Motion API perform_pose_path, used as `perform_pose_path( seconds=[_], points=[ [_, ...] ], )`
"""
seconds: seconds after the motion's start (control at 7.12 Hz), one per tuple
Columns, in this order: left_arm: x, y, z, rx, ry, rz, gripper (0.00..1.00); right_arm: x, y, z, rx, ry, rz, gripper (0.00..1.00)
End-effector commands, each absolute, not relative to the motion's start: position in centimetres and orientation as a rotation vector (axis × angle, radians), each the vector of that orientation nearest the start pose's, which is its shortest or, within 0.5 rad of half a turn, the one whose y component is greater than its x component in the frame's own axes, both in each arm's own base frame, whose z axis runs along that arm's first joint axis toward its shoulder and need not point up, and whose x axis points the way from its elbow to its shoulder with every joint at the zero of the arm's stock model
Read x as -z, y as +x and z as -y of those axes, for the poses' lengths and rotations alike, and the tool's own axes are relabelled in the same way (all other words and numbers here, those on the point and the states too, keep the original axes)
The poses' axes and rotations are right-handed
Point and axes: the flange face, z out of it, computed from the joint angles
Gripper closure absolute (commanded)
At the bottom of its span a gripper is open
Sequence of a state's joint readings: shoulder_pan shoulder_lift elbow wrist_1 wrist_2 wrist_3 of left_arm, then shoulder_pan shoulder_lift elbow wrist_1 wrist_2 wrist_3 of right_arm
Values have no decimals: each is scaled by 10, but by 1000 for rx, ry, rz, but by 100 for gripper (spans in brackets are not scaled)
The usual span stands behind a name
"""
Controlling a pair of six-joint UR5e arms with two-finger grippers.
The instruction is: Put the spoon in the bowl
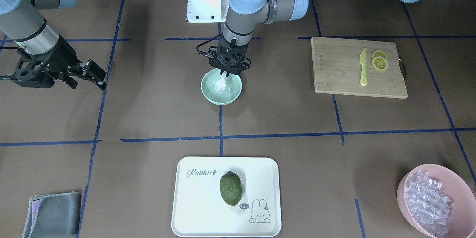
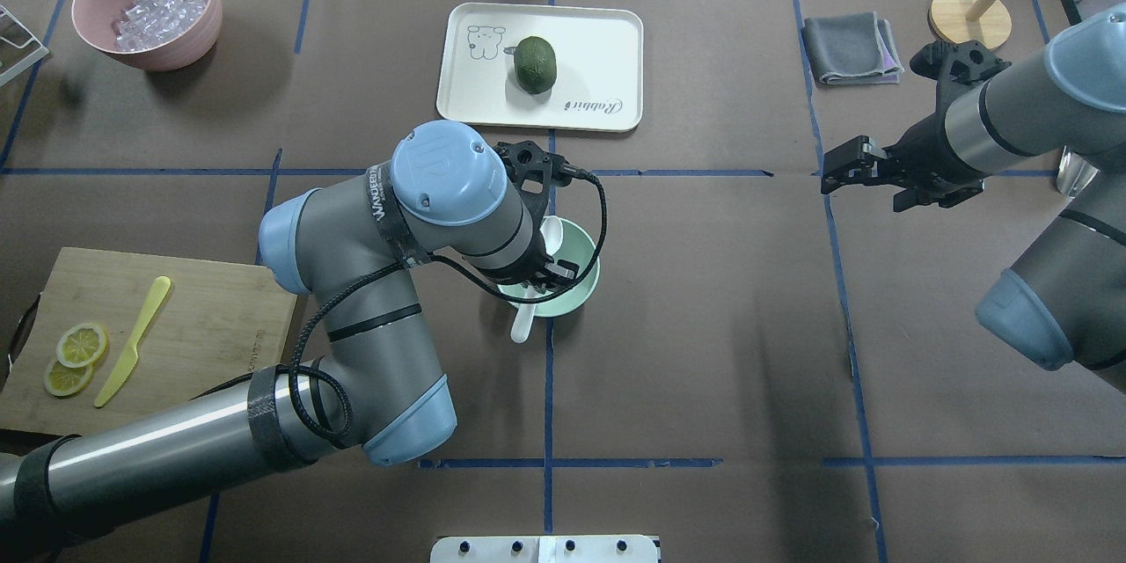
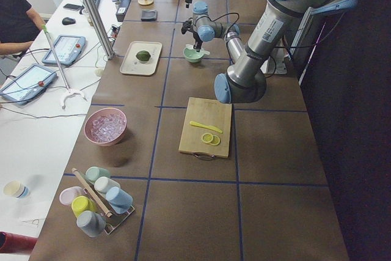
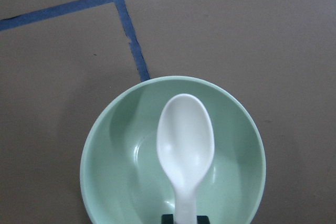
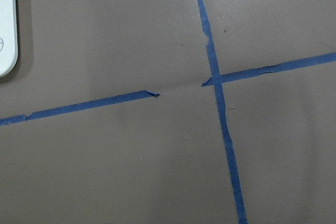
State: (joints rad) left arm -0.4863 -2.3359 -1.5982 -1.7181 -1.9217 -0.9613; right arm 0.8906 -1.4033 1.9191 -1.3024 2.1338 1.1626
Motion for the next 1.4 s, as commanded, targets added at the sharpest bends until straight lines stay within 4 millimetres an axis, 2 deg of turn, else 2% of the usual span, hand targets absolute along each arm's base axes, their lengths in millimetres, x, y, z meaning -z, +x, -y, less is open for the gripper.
perform_pose_path(
  seconds=[0.0, 0.14, 0.42, 0.56, 0.7, 0.84, 0.98, 1.12, 1.26],
  points=[
    [-170, 577, 417, -272, 200, -955, 49, -377, -280, 472, -226, 34, 930, 0],
    [-170, 577, 417, -267, 197, -956, 17, -378, -280, 471, -226, 33, 929, 0],
    [-165, 563, 428, -244, 205, -957, 16, -379, -279, 471, -224, 30, 931, 0],
    [-160, 528, 450, -201, 192, -923, 16, -380, -276, 470, -217, 27, 934, 0],
    [-181, 476, 476, -181, 113, -899, 16, -390, -263, 471, -186, 48, 919, 0],
    [-221, 420, 492, -247, 143, -886, 16, -408, -231, 478, -146, 87, 891, 0],
    [-265, 366, 500, -309, 174, -860, 16, -442, -186, 478, -52, 85, 896, 0],
    [-317, 295, 511, -343, 157, -863, 16, -480, -140, 473, 10, 102, 878, 0],
    [-370, 215, 515, -399, 164, -863, 16, -505, -103, 470, 29, 114, 863, 0]
  ],
)
